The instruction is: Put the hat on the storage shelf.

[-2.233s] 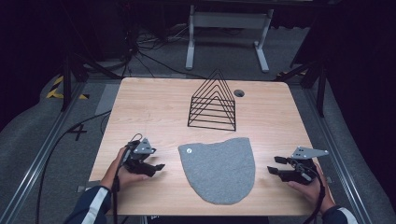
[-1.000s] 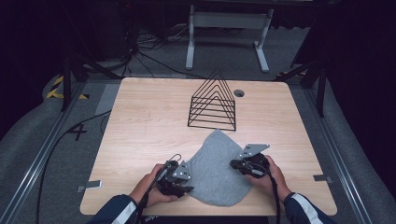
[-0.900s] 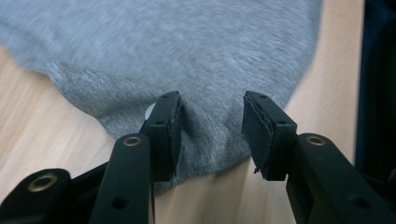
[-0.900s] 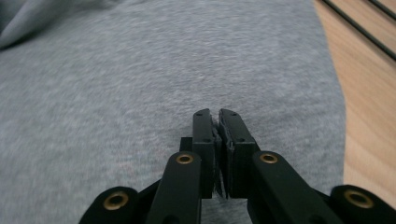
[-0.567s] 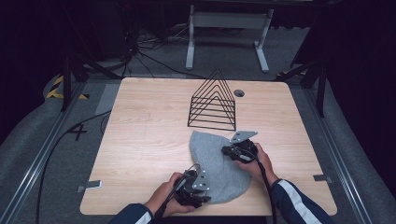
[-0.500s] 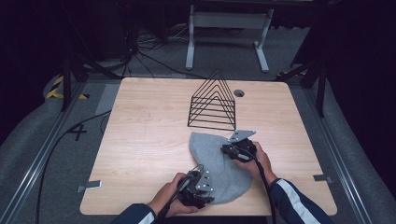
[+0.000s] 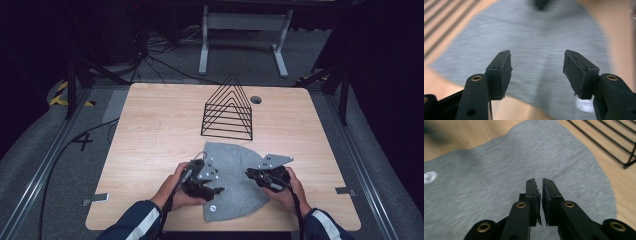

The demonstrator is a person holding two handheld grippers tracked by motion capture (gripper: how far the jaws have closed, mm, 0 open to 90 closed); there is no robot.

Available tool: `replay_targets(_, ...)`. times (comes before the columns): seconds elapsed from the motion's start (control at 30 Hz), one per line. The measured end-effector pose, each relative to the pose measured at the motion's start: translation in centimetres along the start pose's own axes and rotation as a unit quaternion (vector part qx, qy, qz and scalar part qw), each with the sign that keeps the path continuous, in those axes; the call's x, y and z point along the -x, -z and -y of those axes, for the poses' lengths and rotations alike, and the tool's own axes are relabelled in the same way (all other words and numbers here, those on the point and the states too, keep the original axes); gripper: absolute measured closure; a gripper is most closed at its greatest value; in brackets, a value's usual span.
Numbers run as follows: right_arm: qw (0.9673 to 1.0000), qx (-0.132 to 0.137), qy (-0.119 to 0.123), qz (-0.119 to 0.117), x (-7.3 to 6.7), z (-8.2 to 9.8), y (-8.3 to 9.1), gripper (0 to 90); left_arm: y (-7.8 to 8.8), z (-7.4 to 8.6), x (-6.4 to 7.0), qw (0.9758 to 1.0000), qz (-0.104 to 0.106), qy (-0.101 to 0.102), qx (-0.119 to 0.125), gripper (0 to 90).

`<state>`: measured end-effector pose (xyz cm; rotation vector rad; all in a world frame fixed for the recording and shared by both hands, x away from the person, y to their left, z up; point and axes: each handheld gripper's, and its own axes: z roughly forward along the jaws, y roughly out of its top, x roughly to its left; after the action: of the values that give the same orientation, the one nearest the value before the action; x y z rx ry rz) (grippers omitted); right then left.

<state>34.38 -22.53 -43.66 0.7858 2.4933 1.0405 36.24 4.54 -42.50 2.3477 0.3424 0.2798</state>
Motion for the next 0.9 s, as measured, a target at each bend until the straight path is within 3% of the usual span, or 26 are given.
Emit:
replay_targets(0.13, 0.9998, -0.007, 0.005, -0.019, -2.2, 0.8, 0.4, 86.6, -1.8, 0.4, -3.6, 0.9996, -0.017, 0.022, -0.010, 40.3)
replay_targets(0.2, 0.9993, -0.011, 0.012, -0.033, -3.1, 1.1, 0.4, 87.0, -2.8, 0.5, -5.0, 0.9990, -0.034, 0.024, -0.013, 40.4)
replay_targets(0.27, 0.9988, -0.014, 0.015, -0.044, -4.0, 1.2, 0.5, 87.3, -3.6, 0.6, -5.9, 0.9988, -0.026, 0.034, -0.021, 40.9)
replay_targets(0.37, 0.9979, -0.020, 0.028, -0.054, -5.0, 1.4, 0.4, 87.3, -4.8, 0.6, -6.9, 0.9981, -0.038, 0.035, -0.034, 41.0)
replay_targets(0.43, 0.9972, -0.029, 0.033, -0.061, -5.2, 1.6, 0.4, 87.3, -5.1, 0.7, -7.0, 0.9980, -0.037, 0.030, -0.041, 41.9)
replay_targets(0.47, 0.9972, -0.029, 0.033, -0.061, -5.2, 1.6, 0.4, 87.3, -5.2, 0.8, -7.0, 0.9982, -0.031, 0.038, -0.033, 41.9)
replay_targets(0.57, 0.9968, -0.051, 0.041, -0.046, -5.0, 2.2, 0.1, 87.5, -5.0, 0.9, -6.9, 0.9981, -0.022, 0.039, -0.042, 44.0)
replay_targets(0.63, 0.9973, -0.053, 0.032, -0.038, -4.4, 2.3, 0.3, 88.0, -4.7, 1.2, -6.6, 0.9978, -0.011, 0.050, -0.043, 44.8)
replay_targets(0.73, 0.9980, -0.056, 0.022, -0.020, -3.2, 2.7, 0.7, 88.1, -4.0, 1.7, -5.6, 0.9978, -0.002, 0.046, -0.048, 45.3)
replay_targets(0.9, 0.9982, -0.057, 0.007, 0.019, -0.9, 3.0, 0.7, 88.4, -2.5, 3.0, -2.5, 0.9981, 0.024, 0.041, -0.040, 49.1)
